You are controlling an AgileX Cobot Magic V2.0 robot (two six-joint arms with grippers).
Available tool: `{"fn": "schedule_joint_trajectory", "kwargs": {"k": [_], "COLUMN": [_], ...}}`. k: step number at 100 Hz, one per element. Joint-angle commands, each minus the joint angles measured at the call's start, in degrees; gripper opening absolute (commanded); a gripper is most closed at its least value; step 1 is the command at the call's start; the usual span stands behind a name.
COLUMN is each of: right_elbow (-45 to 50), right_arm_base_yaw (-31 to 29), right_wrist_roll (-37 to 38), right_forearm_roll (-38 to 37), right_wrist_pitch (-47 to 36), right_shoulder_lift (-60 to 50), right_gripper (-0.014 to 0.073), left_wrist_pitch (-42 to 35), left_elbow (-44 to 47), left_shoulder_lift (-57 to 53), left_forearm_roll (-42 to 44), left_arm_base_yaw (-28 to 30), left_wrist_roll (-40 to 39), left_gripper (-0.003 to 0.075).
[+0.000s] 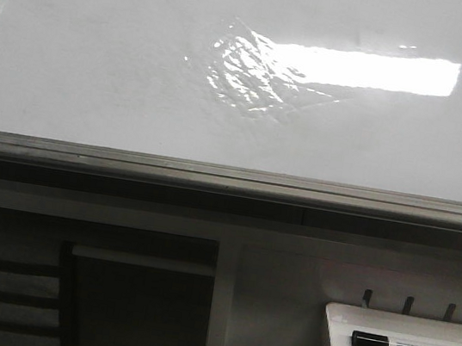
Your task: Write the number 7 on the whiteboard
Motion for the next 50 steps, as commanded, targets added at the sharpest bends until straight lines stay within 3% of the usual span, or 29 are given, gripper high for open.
{"fn": "schedule_joint_trajectory", "kwargs": {"k": [1, 15, 50], "right_elbow": [0.72, -2.92, -19.34], "right_arm_base_yaw": [-0.30, -0.30, -0.30], "right_wrist_roll": [-0.32, -0.32, -0.32], "right_forearm_roll": [0.11, 2.25, 2.25], "right_wrist_pitch": [-1.57, 3.21, 16.15], "right_shoulder_lift": [-1.09, -1.09, 3.99], "right_gripper": [-0.0071, -0.0071, -0.0071], "left_wrist_pitch": [-4.29, -2.31, 11.89], "left_elbow": [1.20, -2.34, -19.21], "left_shoulder_lift": [-1.73, -1.73, 6.10], "left_forearm_roll": [-2.33, -3.98, -3.87], "left_arm_base_yaw": [-0.59, -0.59, -0.59], "left_wrist_roll": [-0.59, -0.59, -0.13], "left_gripper": [-0.0020, -0.0020, -0.0020]}}
